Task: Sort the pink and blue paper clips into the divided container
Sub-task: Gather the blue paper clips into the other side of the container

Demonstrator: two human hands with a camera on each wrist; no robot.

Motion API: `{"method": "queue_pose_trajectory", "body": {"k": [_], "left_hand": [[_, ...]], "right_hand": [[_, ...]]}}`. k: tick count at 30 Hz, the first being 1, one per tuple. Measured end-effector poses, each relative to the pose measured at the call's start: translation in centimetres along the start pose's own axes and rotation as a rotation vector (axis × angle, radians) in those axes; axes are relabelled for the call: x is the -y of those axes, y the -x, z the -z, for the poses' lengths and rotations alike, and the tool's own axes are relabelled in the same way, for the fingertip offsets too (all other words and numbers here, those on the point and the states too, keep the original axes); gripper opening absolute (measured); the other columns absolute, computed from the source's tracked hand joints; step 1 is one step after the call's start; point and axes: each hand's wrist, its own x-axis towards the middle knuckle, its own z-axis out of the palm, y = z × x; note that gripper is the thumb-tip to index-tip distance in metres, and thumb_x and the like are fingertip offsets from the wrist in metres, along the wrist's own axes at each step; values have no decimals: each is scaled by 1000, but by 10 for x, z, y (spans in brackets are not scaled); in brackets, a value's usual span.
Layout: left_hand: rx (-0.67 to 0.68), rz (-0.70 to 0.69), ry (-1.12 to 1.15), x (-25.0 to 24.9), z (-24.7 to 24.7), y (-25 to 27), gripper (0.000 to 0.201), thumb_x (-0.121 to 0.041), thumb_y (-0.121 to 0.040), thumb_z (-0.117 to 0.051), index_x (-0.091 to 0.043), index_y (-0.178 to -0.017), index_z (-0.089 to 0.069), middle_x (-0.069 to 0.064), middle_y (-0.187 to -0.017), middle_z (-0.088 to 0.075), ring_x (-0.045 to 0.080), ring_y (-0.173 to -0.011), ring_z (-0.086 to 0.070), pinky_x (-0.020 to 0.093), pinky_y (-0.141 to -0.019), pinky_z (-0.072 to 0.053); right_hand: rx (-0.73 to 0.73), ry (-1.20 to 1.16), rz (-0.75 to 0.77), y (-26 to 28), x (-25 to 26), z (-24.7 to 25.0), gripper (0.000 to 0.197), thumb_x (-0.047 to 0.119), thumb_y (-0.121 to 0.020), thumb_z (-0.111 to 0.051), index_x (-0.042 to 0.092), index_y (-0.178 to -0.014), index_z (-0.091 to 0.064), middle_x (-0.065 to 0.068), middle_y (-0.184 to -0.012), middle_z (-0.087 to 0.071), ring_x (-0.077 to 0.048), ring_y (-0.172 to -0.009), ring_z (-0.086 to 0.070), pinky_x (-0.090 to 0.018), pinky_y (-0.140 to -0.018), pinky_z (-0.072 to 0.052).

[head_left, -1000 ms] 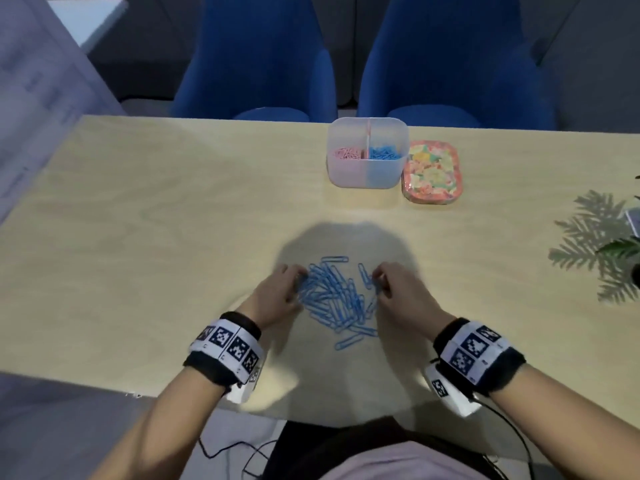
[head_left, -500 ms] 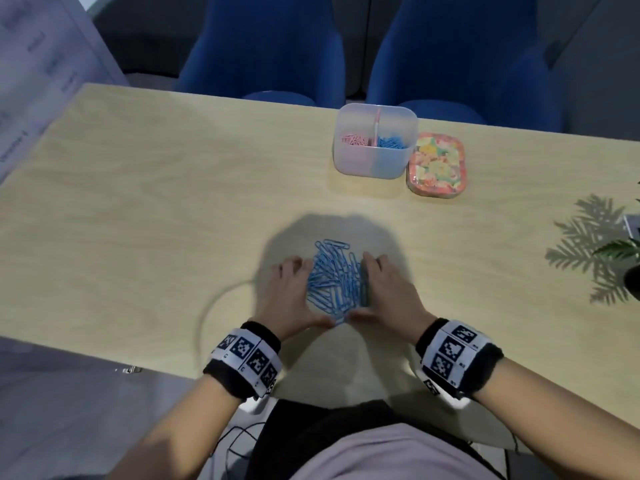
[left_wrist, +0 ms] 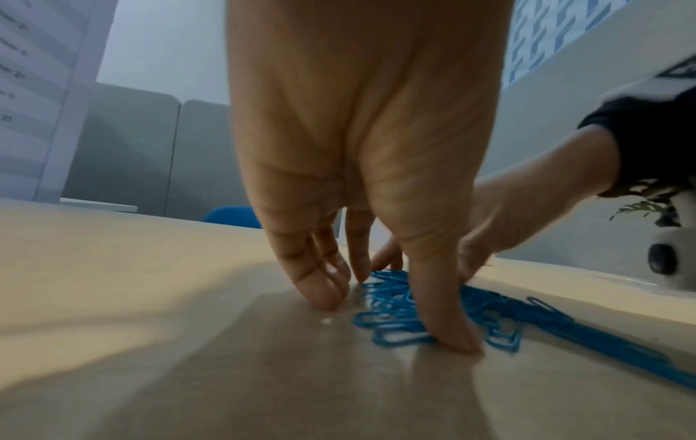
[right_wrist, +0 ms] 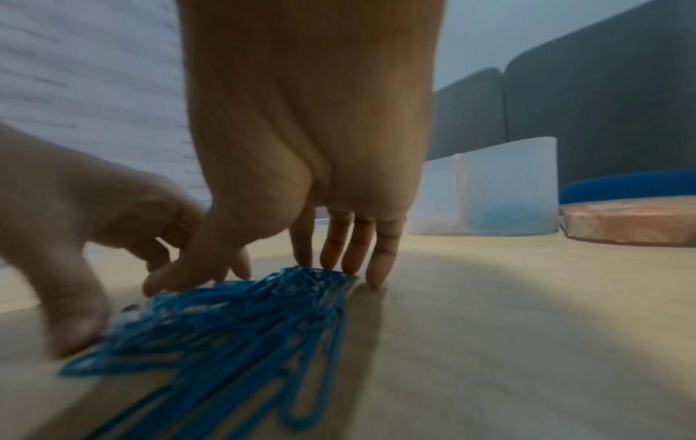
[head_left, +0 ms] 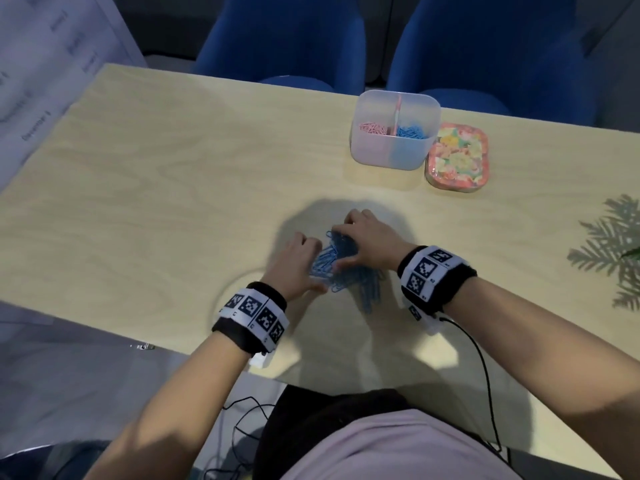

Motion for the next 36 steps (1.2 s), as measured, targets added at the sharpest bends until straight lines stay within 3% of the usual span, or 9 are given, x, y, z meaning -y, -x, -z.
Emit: {"method": "queue_pose_trajectory", "body": {"k": [8, 12, 15, 20, 24, 28, 30, 33, 36], "left_hand": [[-23, -94, -44, -10, 0, -8, 23, -13, -81, -65, -5, -102, -62, 14, -102, -60, 29, -94, -56, 28, -76, -38], [-14, -108, -45, -12, 6, -11, 23, -11, -82, -63, -5, -104, -64, 15, -103, -62, 29, -95, -57, 36, -84, -44], [19, -93, -43, -11, 10, -15, 21, -10, -81, -64, -4, -101, -65, 16, -102, -63, 30, -95, -58, 36, -82, -44], [88, -101, -88, -10, 15, -25, 20, -13, -81, -66, -5, -100, -65, 14, -100, -65, 27, -92, -59, 24, -70, -34], [121, -166, -61, -18, 23, -33, 18, -9, -83, -65, -4, -99, -66, 14, -100, -66, 26, -90, -59, 26, -74, -40], [110, -188, 6, -28, 34, -45, 16, -9, -82, -67, -5, -97, -67, 13, -96, -67, 14, -78, -52, 23, -71, -39], [109, -189, 44, -35, 42, -55, 16, -9, -81, -67, -5, -97, -67, 13, -95, -67, 17, -79, -55, 25, -72, -43], [98, -202, 115, -47, 53, -70, 17, -9, -80, -69, -5, -95, -67, 14, -95, -68, 19, -80, -58, 31, -78, -48], [63, -216, 184, -65, 66, -89, 17, -9, -79, -70, -5, -95, -67, 13, -95, -68, 14, -75, -55, 23, -70, -44]], "right_hand": [[-95, -24, 42, 18, 7, -22, 31, 20, -90, -55, 18, -120, -59, -8, -111, -53, -27, -107, -44, -39, -88, -44], [-127, -67, 22, 20, -4, -19, 27, 15, -90, -54, 12, -115, -65, -10, -106, -61, -28, -103, -51, -36, -86, -42], [-152, -197, -9, 25, -17, -7, 24, 10, -87, -58, 8, -109, -68, -10, -106, -66, -25, -101, -57, -24, -82, -38], [-195, -465, -118, 30, -43, 47, 19, 9, -85, -65, 3, -101, -71, -3, -75, -67, 2, -54, -56, -7, -50, -41], [-343, -610, -315, 11, -75, 112, 17, 6, -85, -63, 1, -101, -67, -2, -60, -52, -2, -39, -46, -13, -40, -39], [-452, -607, -451, -23, -98, 168, 4, 4, -83, -63, 3, -84, -67, -4, -62, -53, -11, -52, -47, -15, -37, -41], [-433, -577, -507, -41, -105, 184, 17, 5, -83, -64, 15, -69, -60, -3, -64, -54, -13, -56, -51, -17, -42, -47], [-356, -510, -576, -63, -106, 190, 4, 10, -80, -66, 7, -79, -64, -12, -77, -66, -26, -71, -65, -34, -71, -57], [-269, -551, -587, -74, -107, 185, 15, 17, -86, -62, 5, -78, -57, -15, -88, -66, -27, -76, -66, -34, -64, -56]]}}
